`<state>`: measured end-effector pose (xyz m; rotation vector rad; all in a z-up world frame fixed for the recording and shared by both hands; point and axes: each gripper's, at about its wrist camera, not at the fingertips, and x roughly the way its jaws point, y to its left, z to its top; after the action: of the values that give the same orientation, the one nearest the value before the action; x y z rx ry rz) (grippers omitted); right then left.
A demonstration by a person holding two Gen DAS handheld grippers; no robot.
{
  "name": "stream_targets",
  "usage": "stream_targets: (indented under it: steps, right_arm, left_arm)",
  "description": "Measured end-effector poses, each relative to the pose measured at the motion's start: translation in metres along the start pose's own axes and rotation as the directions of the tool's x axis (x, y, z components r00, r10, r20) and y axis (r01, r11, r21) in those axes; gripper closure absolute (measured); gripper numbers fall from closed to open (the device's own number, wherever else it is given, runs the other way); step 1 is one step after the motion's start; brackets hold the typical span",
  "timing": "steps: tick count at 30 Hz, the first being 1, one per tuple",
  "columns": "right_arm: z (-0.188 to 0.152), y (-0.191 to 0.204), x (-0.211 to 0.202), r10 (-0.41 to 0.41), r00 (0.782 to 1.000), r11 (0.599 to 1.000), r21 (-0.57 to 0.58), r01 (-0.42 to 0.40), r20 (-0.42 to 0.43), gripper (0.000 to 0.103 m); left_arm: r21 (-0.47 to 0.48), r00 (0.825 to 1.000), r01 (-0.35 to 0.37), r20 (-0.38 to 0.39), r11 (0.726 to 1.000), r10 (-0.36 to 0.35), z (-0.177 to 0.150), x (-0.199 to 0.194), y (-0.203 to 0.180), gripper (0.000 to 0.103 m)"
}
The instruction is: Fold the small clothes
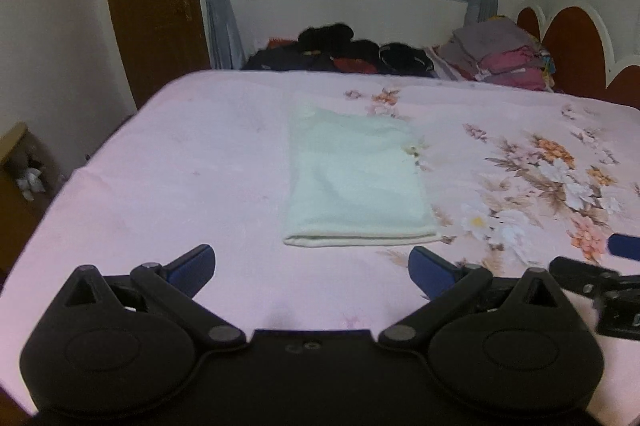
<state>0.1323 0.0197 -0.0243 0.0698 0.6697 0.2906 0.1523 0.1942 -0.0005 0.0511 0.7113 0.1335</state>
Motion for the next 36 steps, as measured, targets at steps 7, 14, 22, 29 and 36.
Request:
stream_targets:
  steps: [7,14,22,29,36]
  right_arm:
    - [-0.005,0.002,-0.076,-0.029,0.994,0.999,-0.033,0.032,0.101,0.000]
    - [-0.003,0.010,-0.109,-0.030,0.986,0.998,-0.043,0.037,0.166,0.000]
    - [-0.006,0.023,-0.121,0.001,0.981,0.999,-0.048,0.009,0.192,0.000]
    - [-0.008,0.029,-0.125,0.016,0.979,0.998,-0.060,-0.004,0.202,0.000]
    - [-0.010,0.031,-0.127,0.018,0.978,0.999,-0.053,-0.007,0.206,0.000]
  left_arm:
    - [-0.042,1.000,-0.008,-0.010,0.999,0.008,-0.009,-0.047,-0.007,0.000]
    - [-0.065,1.000,-0.012,0.020,0.998,0.014,-0.018,-0.078,-0.007,0.000]
    - [-0.099,0.999,-0.020,0.046,0.995,0.024,-0.020,-0.100,0.002,0.000]
    - [-0.099,0.999,-0.017,0.046,0.995,0.022,-0.021,-0.104,0.005,0.000]
    - [-0.107,0.999,-0.011,0.044,0.994,0.016,-0.022,-0.108,0.008,0.000]
